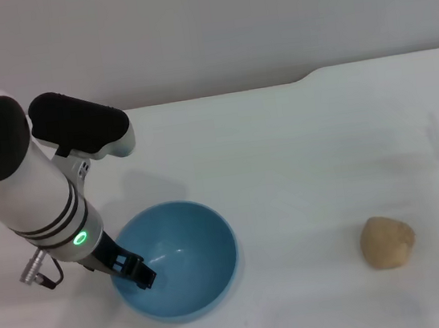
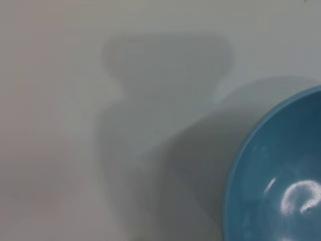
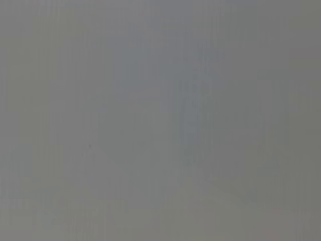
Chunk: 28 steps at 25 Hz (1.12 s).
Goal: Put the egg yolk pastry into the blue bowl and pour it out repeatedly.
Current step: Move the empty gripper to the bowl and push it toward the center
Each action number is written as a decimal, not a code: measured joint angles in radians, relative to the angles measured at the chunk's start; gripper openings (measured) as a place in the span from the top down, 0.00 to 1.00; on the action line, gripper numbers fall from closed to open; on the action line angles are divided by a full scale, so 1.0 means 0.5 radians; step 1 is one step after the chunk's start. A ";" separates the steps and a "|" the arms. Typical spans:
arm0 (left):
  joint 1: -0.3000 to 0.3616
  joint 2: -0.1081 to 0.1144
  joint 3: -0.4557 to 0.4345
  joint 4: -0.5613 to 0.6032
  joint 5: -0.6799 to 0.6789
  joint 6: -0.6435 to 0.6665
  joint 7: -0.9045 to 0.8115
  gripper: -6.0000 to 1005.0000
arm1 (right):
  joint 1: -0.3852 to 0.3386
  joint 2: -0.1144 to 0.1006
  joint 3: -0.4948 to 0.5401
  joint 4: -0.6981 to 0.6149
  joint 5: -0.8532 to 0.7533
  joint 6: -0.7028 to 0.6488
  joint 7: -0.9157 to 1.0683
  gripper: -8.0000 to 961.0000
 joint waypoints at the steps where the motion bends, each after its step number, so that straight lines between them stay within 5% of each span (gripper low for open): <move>1: 0.000 0.000 0.003 0.000 0.000 0.001 0.000 0.15 | -0.001 0.000 0.000 0.000 0.000 0.000 0.000 0.43; 7: -0.009 -0.002 0.005 -0.002 -0.003 0.002 -0.033 0.15 | -0.007 0.002 0.000 0.000 -0.001 0.000 0.000 0.43; 28: -0.132 -0.003 0.018 -0.156 -0.050 0.013 -0.123 0.44 | -0.020 0.003 0.000 0.000 0.010 -0.002 0.000 0.43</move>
